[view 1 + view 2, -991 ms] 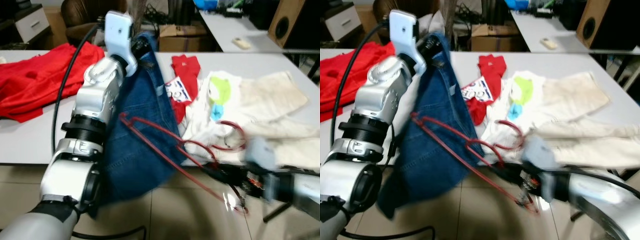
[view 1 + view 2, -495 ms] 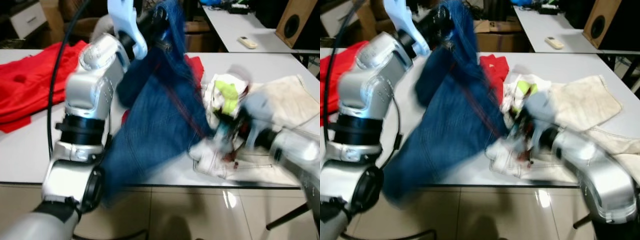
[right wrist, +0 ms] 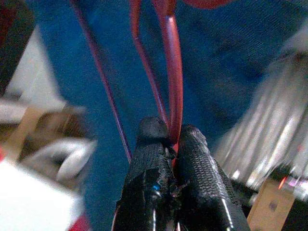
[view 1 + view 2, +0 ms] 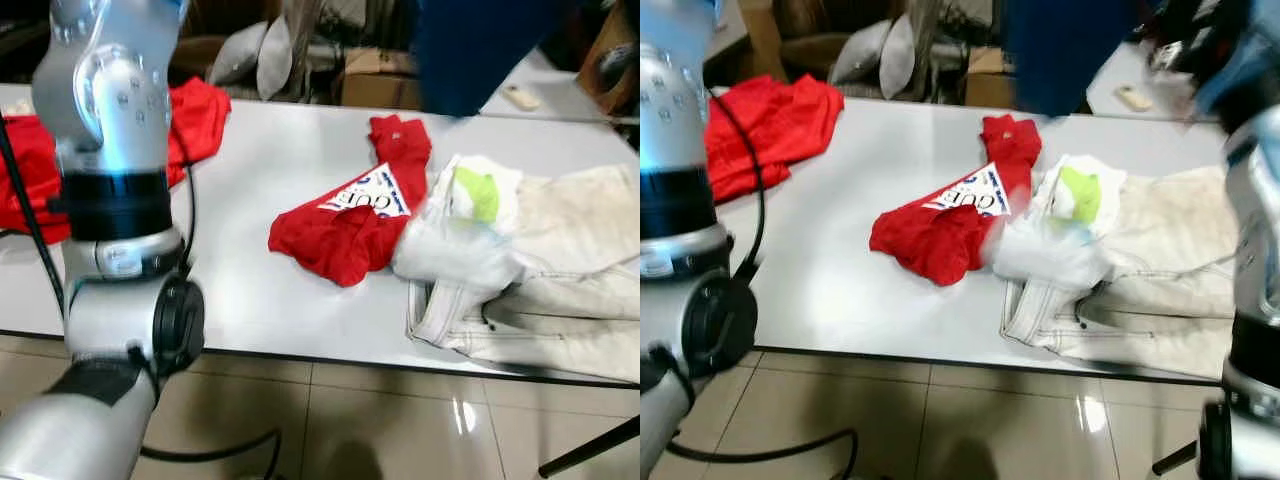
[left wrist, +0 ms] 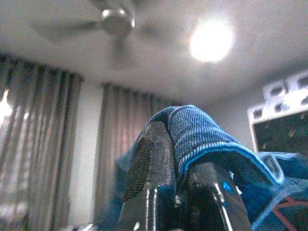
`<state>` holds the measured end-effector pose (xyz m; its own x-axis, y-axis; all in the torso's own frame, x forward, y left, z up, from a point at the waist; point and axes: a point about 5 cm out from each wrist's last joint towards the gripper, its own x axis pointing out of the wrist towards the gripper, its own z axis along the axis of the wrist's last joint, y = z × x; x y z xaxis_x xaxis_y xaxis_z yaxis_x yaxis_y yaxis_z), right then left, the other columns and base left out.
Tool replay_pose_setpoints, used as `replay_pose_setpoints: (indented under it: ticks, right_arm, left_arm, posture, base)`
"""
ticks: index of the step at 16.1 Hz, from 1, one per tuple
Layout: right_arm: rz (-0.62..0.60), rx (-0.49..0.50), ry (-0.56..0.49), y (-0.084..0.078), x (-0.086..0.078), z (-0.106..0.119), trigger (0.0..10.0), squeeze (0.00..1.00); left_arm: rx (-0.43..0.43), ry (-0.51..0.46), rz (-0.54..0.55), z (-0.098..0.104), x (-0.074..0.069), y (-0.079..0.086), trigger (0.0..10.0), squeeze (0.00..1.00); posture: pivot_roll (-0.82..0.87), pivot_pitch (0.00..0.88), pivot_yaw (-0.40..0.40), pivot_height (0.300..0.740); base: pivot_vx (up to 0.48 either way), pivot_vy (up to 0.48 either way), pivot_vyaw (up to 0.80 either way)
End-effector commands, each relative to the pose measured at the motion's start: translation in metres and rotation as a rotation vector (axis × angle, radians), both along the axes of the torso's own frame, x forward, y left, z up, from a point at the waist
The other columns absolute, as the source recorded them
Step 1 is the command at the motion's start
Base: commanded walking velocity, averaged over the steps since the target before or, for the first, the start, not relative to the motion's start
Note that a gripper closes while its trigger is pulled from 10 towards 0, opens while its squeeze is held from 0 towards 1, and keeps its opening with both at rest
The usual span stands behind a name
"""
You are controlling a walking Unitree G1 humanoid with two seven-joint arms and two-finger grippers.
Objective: Hang hanger
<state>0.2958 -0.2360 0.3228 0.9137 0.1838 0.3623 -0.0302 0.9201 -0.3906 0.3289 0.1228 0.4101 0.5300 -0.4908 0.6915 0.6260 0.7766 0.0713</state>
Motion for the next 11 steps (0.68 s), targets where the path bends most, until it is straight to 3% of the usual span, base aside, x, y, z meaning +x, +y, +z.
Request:
replay_pose_setpoints:
  ticks: [1,3,4,5,6,8,11]
  right_arm:
    - [0.000,-0.001,0.168,0.000,0.009,-0.041,10.0,0.00]
    - [0.035,-0.005,0.343,0.004,0.004,-0.094,10.0,0.00]
    - [0.049,-0.006,0.384,0.005,0.000,-0.106,10.0,0.00]
    - [0.083,-0.021,0.478,0.006,-0.012,-0.131,10.0,0.00]
    - [0.140,-0.078,0.584,0.011,-0.032,-0.155,10.0,0.00]
    - [0.211,-0.087,0.642,0.013,-0.052,-0.160,10.0,0.00]
    - [0.353,-0.135,0.668,0.018,-0.068,-0.149,10.0,0.00]
  left_arm:
    - [0.096,0.142,-0.002,-0.044,0.015,-0.018,10.0,0.00]
    - [0.224,0.353,-0.021,-0.123,0.026,-0.053,10.0,0.00]
    - [0.292,0.422,-0.007,-0.151,0.028,-0.061,10.0,0.00]
    - [0.418,0.540,0.044,-0.204,0.027,-0.073,10.0,0.00]
    - [0.473,0.645,0.102,-0.247,0.023,-0.076,10.0,0.00]
    - [0.438,0.697,0.186,-0.261,0.025,-0.068,10.0,0.00]
    - [0.370,0.686,0.274,-0.245,0.043,-0.054,10.0,0.00]
  posture:
    - [0.05,0.000,0.013,0.740]
    - [0.05,0.000,0.008,0.740]
    - [0.05,0.000,0.010,0.740]
    - [0.05,0.000,0.010,0.740]
    - [0.03,0.009,0.026,0.740]
    - [0.02,0.012,0.040,0.740]
    - [0.03,0.007,0.044,0.740]
  base:
    - [0.000,0.000,0.00]
    - [0.000,0.000,0.00]
    - [0.000,0.000,0.00]
    - [0.000,0.000,0.00]
    - [0.000,0.000,0.00]
    - [0.000,0.000,0.00]
    - [0.000,0.000,0.00]
